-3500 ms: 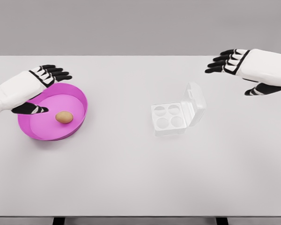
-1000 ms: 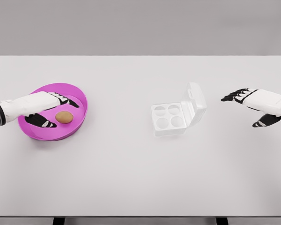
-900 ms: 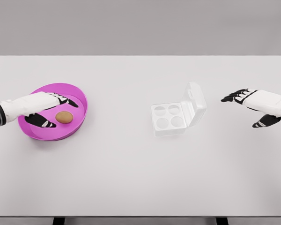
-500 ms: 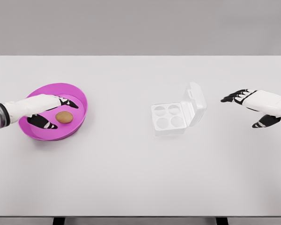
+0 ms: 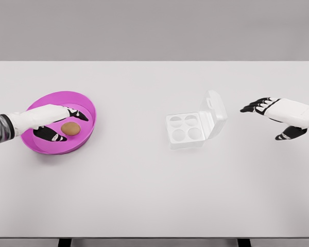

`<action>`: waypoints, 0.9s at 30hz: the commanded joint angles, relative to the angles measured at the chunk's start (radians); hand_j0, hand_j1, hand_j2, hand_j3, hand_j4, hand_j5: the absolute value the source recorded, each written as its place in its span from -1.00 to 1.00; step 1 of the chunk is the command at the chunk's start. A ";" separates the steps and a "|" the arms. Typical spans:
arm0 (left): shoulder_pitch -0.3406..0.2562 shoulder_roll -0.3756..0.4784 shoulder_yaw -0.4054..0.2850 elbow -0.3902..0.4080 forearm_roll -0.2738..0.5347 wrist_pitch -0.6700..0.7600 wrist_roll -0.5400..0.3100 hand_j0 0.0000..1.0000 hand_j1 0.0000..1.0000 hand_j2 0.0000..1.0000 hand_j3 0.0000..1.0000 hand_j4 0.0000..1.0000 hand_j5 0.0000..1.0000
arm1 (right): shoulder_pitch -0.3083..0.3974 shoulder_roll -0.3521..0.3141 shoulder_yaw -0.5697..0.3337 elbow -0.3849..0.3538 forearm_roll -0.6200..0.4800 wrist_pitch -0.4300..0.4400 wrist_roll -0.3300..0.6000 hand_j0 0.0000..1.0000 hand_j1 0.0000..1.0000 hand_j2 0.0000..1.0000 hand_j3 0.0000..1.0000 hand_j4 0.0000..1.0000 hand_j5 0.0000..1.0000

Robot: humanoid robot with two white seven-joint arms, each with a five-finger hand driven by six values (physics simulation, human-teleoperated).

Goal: Pack egg into the box and close the box lid

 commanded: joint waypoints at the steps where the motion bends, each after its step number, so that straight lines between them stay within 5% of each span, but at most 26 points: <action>1: 0.000 0.000 -0.001 0.002 0.003 0.001 0.000 0.57 0.57 0.57 0.57 0.57 0.57 | -0.002 -0.001 0.000 0.000 -0.006 0.003 0.000 1.00 1.00 1.00 1.00 1.00 1.00; 27: 0.000 -0.021 -0.006 0.012 0.001 0.009 0.000 0.50 0.50 0.50 0.50 0.50 0.50 | 0.000 -0.017 -0.003 0.005 -0.006 0.003 0.000 1.00 1.00 1.00 1.00 1.00 1.00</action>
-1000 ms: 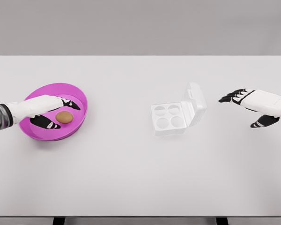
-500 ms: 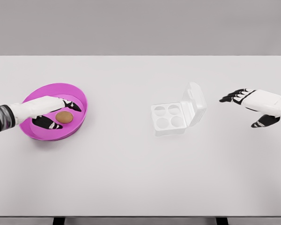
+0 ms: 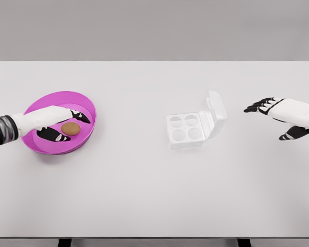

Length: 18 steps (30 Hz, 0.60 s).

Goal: Pack egg into the box and close the box lid

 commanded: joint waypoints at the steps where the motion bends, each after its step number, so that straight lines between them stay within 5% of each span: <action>1: 0.000 -0.001 0.000 0.010 0.003 0.001 0.000 0.50 0.50 0.50 0.50 0.50 0.50 | 0.000 -0.001 0.000 -0.003 -0.006 0.003 0.000 1.00 1.00 1.00 1.00 1.00 1.00; 18: 0.000 -0.009 0.000 0.025 -0.003 0.001 0.000 0.43 0.43 0.43 0.43 0.43 0.43 | 0.005 -0.001 0.003 -0.013 -0.006 0.003 0.000 1.00 1.00 1.00 1.00 1.00 1.00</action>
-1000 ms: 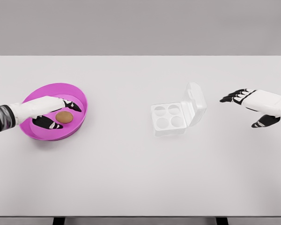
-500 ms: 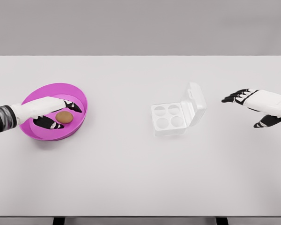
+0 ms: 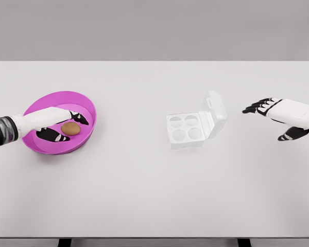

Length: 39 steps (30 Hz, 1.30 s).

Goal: Pack egg into the box and close the box lid

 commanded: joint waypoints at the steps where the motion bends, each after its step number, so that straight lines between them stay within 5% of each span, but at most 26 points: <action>1: 0.000 -0.001 0.000 0.000 -0.001 0.001 0.000 0.43 0.43 0.43 0.43 0.43 0.43 | 0.002 -0.001 0.000 -0.001 -0.006 0.003 0.000 1.00 1.00 1.00 1.00 1.00 1.00; 9: 0.000 -0.001 0.000 0.009 -0.001 0.001 0.000 0.42 0.42 0.42 0.42 0.42 0.42 | 0.006 -0.001 -0.001 -0.007 -0.006 0.003 0.000 1.00 1.00 1.00 1.00 1.00 1.00; 16: 0.000 -0.004 0.002 0.009 0.001 0.001 0.000 0.16 0.16 0.16 0.16 0.16 0.16 | 0.008 -0.003 -0.001 -0.007 -0.006 0.003 0.000 1.00 1.00 1.00 1.00 1.00 1.00; 39: -0.002 -0.003 0.017 -0.003 0.015 -0.002 0.000 -0.15 -0.15 -0.15 -0.15 -0.15 -0.15 | 0.021 -0.007 -0.004 -0.044 -0.007 0.003 0.000 1.00 1.00 1.00 1.00 1.00 1.00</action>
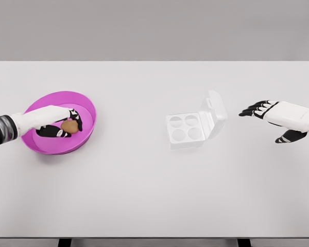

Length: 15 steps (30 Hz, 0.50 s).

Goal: Pack egg into the box and close the box lid

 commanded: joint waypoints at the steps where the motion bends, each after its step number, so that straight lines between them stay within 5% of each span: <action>1: 0.000 0.001 0.003 -0.006 0.008 0.000 0.000 -0.15 -0.15 -0.15 -0.15 -0.15 -0.15 | 0.000 -0.002 0.000 0.000 -0.006 0.003 0.000 1.00 1.00 1.00 1.00 1.00 1.00; 15: -0.002 0.001 0.030 -0.069 0.014 -0.008 0.000 -0.19 -0.19 -0.19 -0.19 -0.19 -0.19 | 0.000 -0.002 0.000 0.000 -0.006 0.003 0.000 1.00 1.00 1.00 1.00 1.00 1.00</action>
